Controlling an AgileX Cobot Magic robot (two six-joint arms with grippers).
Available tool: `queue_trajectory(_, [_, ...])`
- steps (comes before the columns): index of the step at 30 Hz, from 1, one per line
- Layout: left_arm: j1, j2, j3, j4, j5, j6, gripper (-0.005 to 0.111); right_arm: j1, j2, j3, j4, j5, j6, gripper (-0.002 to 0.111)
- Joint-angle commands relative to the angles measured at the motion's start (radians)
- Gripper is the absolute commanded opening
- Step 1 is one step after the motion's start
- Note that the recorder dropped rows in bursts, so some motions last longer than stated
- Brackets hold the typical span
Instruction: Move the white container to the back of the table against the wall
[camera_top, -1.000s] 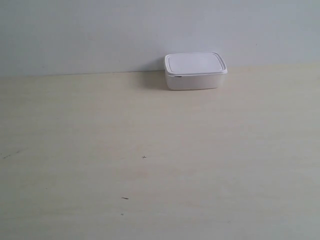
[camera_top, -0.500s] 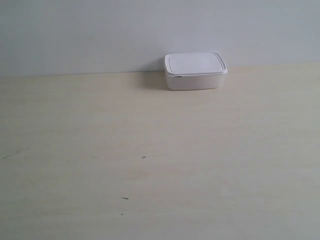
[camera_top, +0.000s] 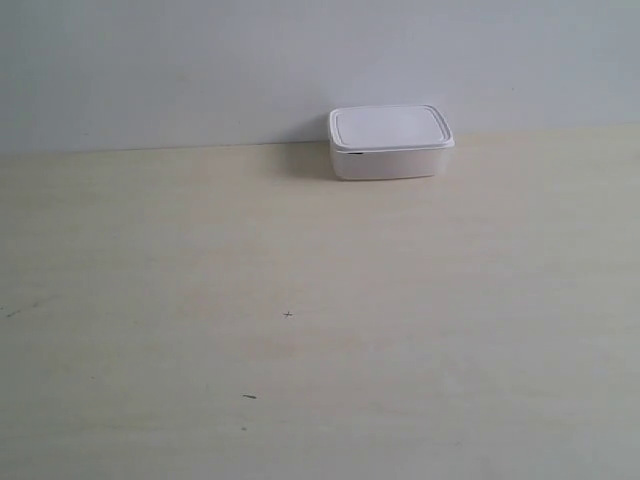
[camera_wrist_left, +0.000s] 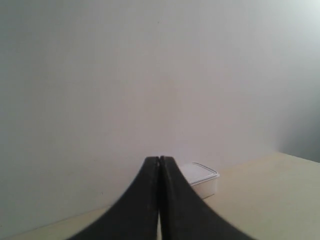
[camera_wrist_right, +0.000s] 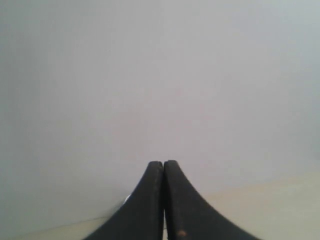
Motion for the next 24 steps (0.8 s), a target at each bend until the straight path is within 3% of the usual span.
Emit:
queue_trajectory(1, [0.039, -0.047, 0.011, 0.004, 0.022, -0.002, 0.0, -0.106, -0.004, 0.024, 0.059, 0.007, -0.001, 0.0])
queue_trajectory(7, [0.1, -0.107, 0.046, 0.004, 0.023, -0.002, 0.0, -0.155, -0.004, 0.051, 0.171, 0.017, -0.001, 0.0])
queue_trajectory(16, [0.1, -0.105, 0.048, 0.004, 0.034, -0.002, 0.0, -0.155, -0.004, 0.061, 0.293, 0.035, -0.001, 0.0])
queue_trajectory(20, [0.1, -0.09, 0.048, 0.004, 0.058, 0.012, 0.0, -0.155, -0.004, 0.097, 0.166, -0.026, -0.001, 0.0])
queue_trajectory(24, [0.109, -0.09, 0.049, 0.004, 0.076, 0.02, 0.0, -0.155, -0.004, 0.189, 0.049, -0.256, -0.001, 0.0])
